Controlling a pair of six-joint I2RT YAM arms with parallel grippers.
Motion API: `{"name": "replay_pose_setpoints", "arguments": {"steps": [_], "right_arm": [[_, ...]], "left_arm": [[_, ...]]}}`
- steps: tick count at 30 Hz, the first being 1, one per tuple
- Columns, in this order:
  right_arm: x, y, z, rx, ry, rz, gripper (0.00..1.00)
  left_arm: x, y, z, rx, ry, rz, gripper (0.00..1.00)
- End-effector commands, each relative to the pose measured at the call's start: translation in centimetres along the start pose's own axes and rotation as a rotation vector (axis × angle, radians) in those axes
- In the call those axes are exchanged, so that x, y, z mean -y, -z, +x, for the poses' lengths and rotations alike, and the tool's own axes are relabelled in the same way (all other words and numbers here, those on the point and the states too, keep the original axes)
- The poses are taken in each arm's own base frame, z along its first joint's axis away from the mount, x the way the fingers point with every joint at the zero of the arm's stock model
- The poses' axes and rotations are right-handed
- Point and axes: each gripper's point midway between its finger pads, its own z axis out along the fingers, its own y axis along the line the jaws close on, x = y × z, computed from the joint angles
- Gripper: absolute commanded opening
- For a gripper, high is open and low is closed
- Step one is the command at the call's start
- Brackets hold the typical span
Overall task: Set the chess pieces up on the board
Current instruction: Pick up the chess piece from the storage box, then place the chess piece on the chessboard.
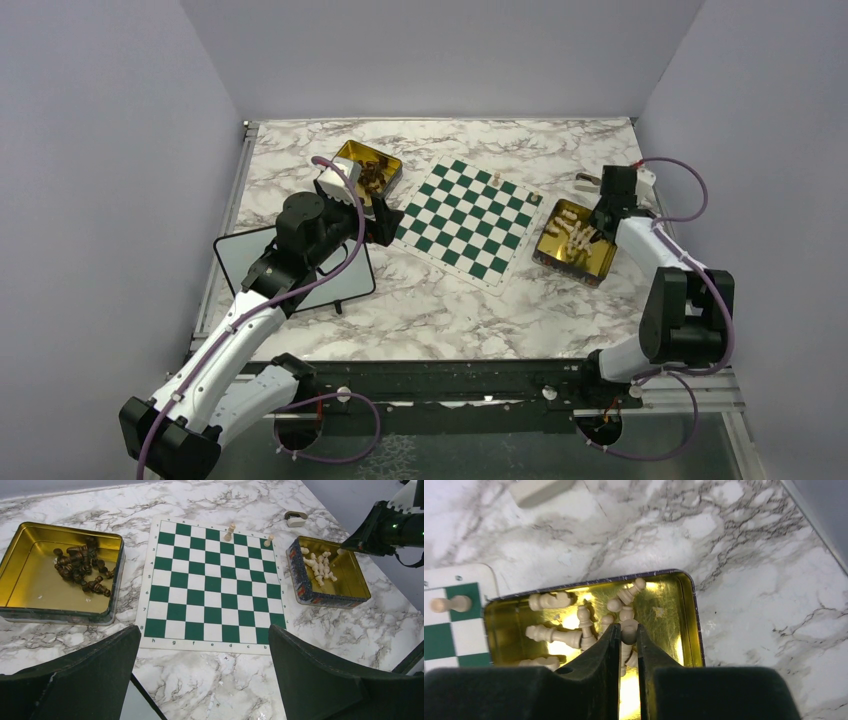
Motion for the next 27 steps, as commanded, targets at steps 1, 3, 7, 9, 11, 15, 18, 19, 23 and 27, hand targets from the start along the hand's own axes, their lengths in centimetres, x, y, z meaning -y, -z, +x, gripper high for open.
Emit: {"name": "replay_pose_setpoints", "arguments": {"steps": [1,3,7,9,11,15,18,19,23,27], "right_arm": [[-0.2,2.5,-3.9,0.079,-0.014,-0.028,0.18],[-1.5,3.4,-5.1,0.107,-0.014,-0.099,0.18],[-4.3,4.9,-6.7,0.128,-0.015,-0.253,0.18],[-5.7,5.4,-6.9,0.121,-0.009,-0.317,0.18],[-6.9,5.5,-6.7,0.112,-0.001,-0.361,0.18],[-8.7,5.9,-6.2,0.088,0.020,-0.426,0.18],[-10.3,6.7,-5.8,0.089,0.060,-0.468,0.19],[-11.0,7.2,-5.7,0.091,0.075,-0.476,0.19],[-13.6,8.2,-4.6,0.083,0.114,-0.512,0.19],[-15.7,9.0,-4.0,0.111,0.145,-0.504,0.19]], "left_arm": [[0.5,-0.1,-0.2,0.011,-0.002,0.025,0.99],[0.4,-0.2,-0.2,0.012,-0.003,0.023,0.99],[0.4,-0.1,-0.3,0.015,-0.005,0.020,0.99],[0.3,-0.1,-0.2,0.013,-0.005,0.019,0.99],[0.3,-0.1,-0.3,0.015,-0.007,0.018,0.99],[0.3,0.0,-0.3,0.018,-0.008,0.015,0.99],[0.3,0.0,-0.3,0.018,-0.008,0.016,0.99],[0.3,0.0,-0.3,0.018,-0.007,0.016,0.99],[0.3,0.0,-0.3,0.018,-0.008,0.015,0.99],[0.3,0.1,-0.4,0.021,-0.010,0.012,0.99]]}}
